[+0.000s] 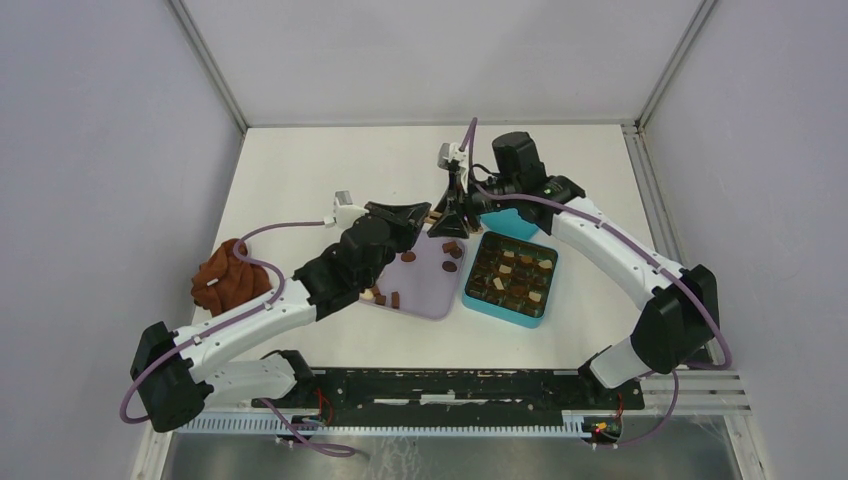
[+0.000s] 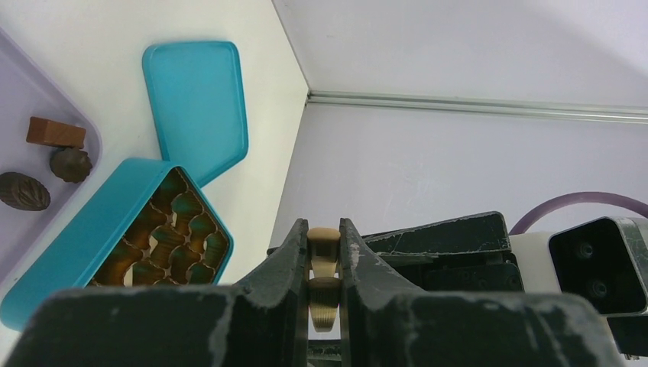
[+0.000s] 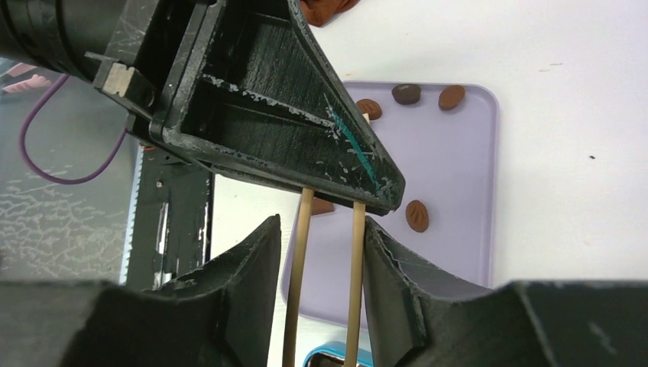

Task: Pack the chocolate
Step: Adjust the clamp.

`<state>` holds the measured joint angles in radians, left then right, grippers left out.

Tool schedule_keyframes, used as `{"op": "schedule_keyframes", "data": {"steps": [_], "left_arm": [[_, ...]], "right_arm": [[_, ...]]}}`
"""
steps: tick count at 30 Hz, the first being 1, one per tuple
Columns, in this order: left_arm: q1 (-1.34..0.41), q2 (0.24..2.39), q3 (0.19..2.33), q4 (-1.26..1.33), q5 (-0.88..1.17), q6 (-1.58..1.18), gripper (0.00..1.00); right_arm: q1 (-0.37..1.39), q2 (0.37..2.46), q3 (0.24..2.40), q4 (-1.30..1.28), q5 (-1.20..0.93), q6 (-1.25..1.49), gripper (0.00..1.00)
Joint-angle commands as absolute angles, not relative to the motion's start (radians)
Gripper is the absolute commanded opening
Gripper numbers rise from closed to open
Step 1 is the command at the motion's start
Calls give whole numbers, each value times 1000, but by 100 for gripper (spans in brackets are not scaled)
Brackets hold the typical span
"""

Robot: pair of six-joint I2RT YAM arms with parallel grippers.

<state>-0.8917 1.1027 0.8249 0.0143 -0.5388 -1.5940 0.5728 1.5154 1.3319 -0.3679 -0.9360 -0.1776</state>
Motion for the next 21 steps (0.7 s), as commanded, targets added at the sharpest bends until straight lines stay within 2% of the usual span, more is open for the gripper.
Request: {"op": "schedule_keyframes", "data": {"steps": [1, 8, 10, 12, 18, 21], "left_arm": [[-884, 1101, 822, 42, -540, -1666, 2], [-883, 1105, 824, 37, -539, -1669, 3], [-879, 1107, 825, 39, -536, -1669, 8], [-879, 1108, 827, 36, -535, -1668, 19], [-877, 1088, 855, -55, -554, -1609, 65], [-877, 1057, 893, -183, -598, -1534, 78]], "right_arm": [[600, 1474, 1325, -291, -914, -160, 45], [600, 1477, 1326, -283, -914, -155, 32], [600, 1477, 1325, -284, -913, -156, 27], [599, 1479, 1326, -294, -913, -165, 24], [593, 1483, 1338, -324, -907, -181, 24], [584, 1488, 1346, -355, -891, -205, 25]]}}
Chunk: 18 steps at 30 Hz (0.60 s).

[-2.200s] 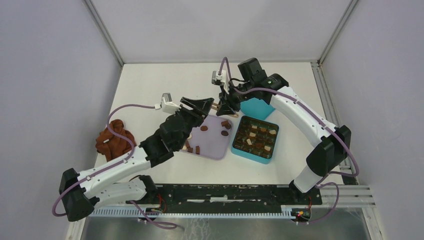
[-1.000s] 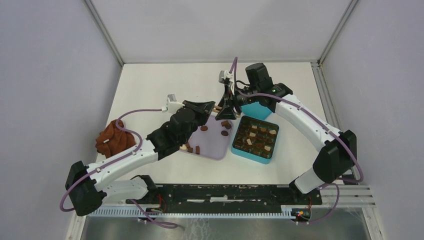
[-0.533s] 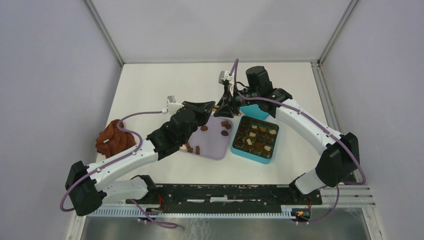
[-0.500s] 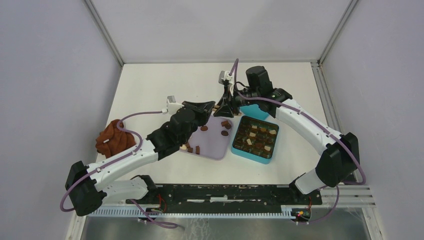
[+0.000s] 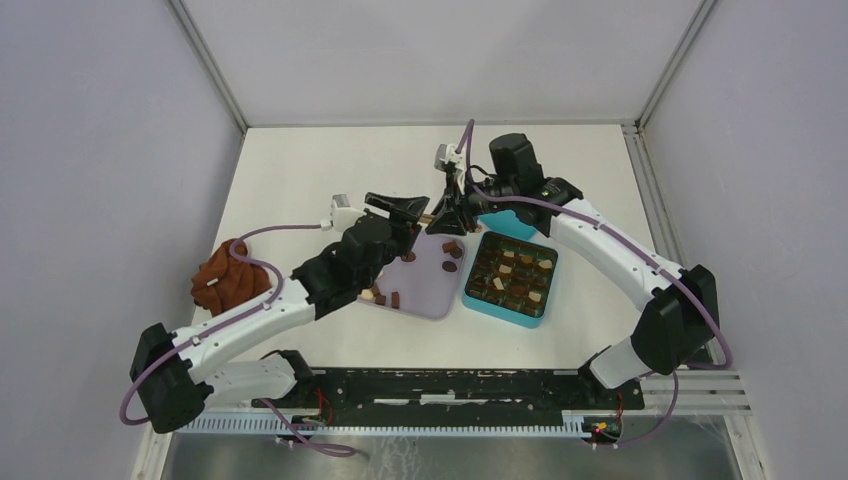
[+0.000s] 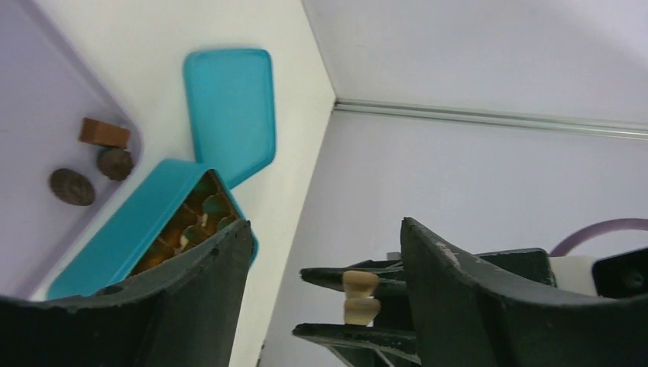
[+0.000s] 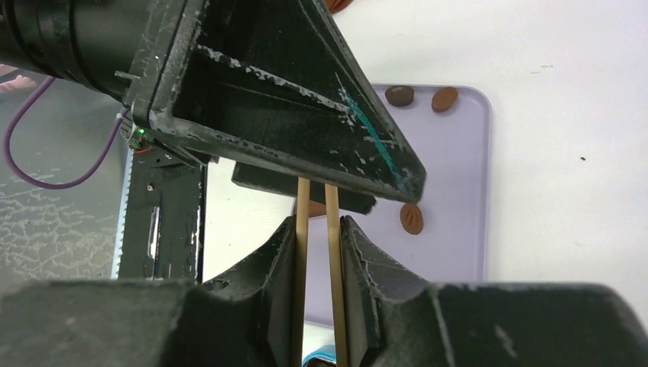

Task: Pack the chocolate
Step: Adjust the clamp, then move the fake chocolate to the plate.

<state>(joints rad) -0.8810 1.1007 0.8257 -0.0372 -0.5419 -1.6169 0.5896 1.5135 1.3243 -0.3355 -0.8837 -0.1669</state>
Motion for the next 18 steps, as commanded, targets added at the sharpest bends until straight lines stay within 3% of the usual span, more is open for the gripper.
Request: {"op": "schedule_keyframes", "data": {"steps": [1, 9, 18], "left_arm": [[-877, 1043, 908, -232, -617, -1498, 80], [-866, 960, 1143, -609, -762, -1106, 81], [-731, 1004, 1341, -795, -718, -829, 81]], "right_arm": [[584, 1490, 1352, -372, -877, -222, 26], [599, 1530, 1384, -512, -763, -386, 33], [692, 1580, 1388, -588, -591, -535, 41]]}}
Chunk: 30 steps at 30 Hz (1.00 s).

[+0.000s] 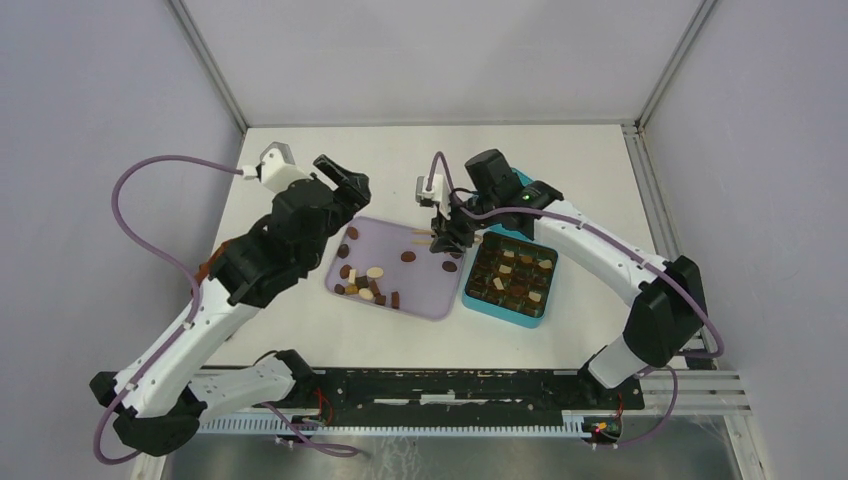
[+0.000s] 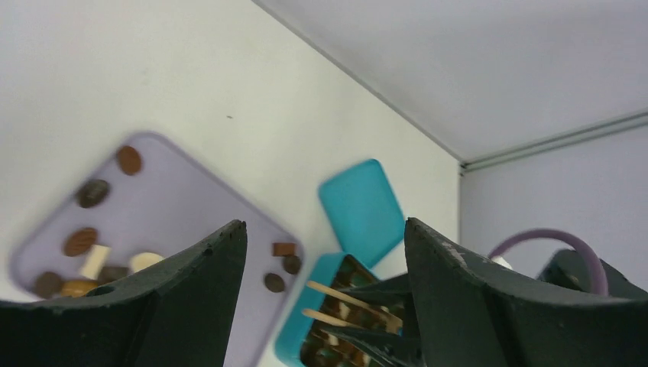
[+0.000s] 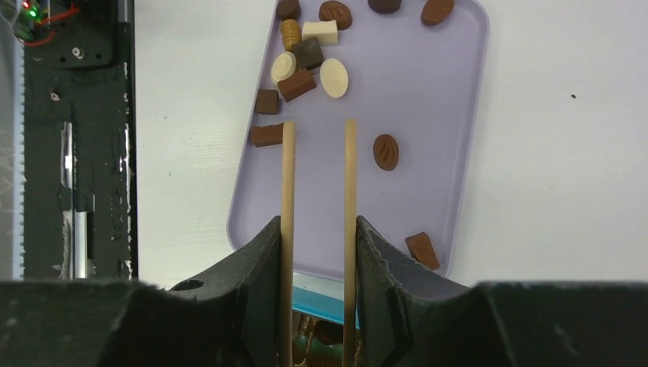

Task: Pack the chocolate
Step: Move the fake chocolate to the plate.

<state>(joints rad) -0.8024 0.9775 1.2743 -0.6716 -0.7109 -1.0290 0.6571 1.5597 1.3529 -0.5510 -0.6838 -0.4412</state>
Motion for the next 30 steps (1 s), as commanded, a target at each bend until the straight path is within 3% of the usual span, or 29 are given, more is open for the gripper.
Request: {"op": "schedule_keyframes", "data": {"steps": [1, 10, 30], "left_arm": [[-713, 1007, 1353, -795, -705, -803, 81], [-664, 1013, 1397, -758, -642, -729, 80], [-663, 868, 1238, -794, -684, -817, 81]], "right_arm": [[700, 1588, 1386, -594, -579, -547, 41], [829, 1673, 1365, -641, -406, -671, 41], [989, 1875, 1389, -685, -199, -772, 42]]}}
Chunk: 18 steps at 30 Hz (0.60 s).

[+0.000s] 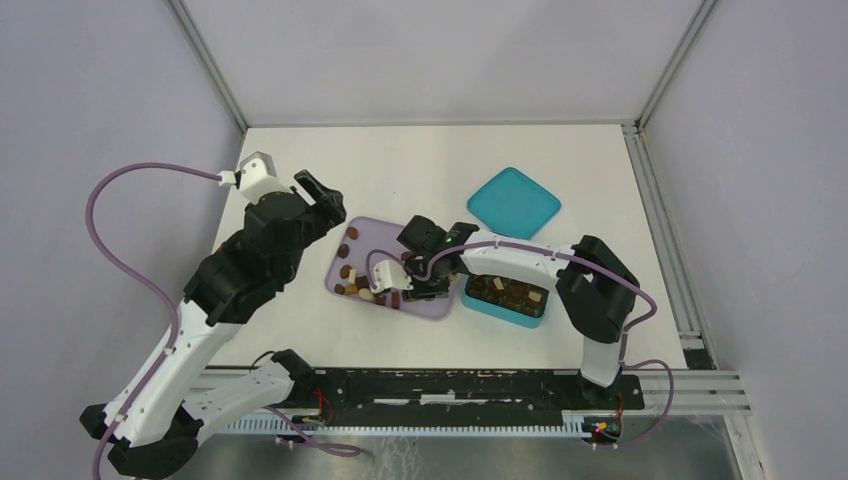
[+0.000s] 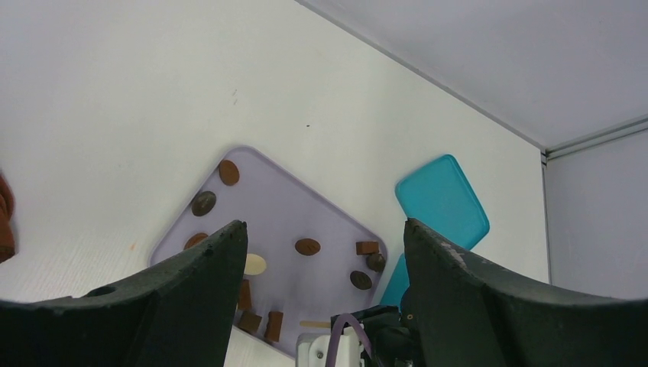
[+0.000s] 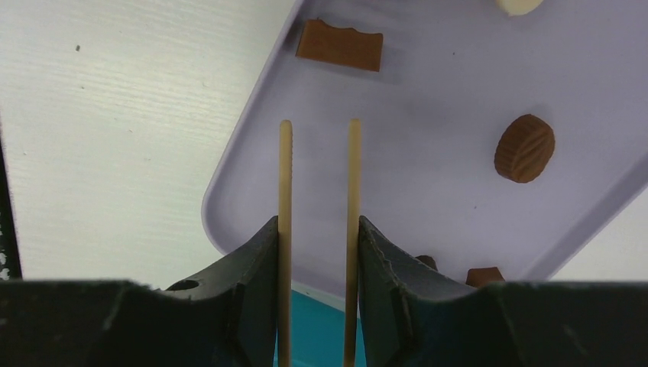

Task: Pack the chocolate
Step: Move the fake chocolate to the plate.

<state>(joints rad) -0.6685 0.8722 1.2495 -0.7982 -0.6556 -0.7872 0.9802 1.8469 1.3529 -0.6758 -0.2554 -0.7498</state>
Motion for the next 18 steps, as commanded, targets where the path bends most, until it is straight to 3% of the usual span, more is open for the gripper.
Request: {"op": "schedule_keyframes", "data": {"steps": [1, 18], "left_arm": [[-663, 869, 1238, -793, -684, -818, 81], [-664, 841, 1211, -801, -697, -836, 80]], "right_arm": [[993, 1881, 1393, -685, -196, -772, 42], [1048, 1876, 1440, -677, -220, -715, 30]]}}
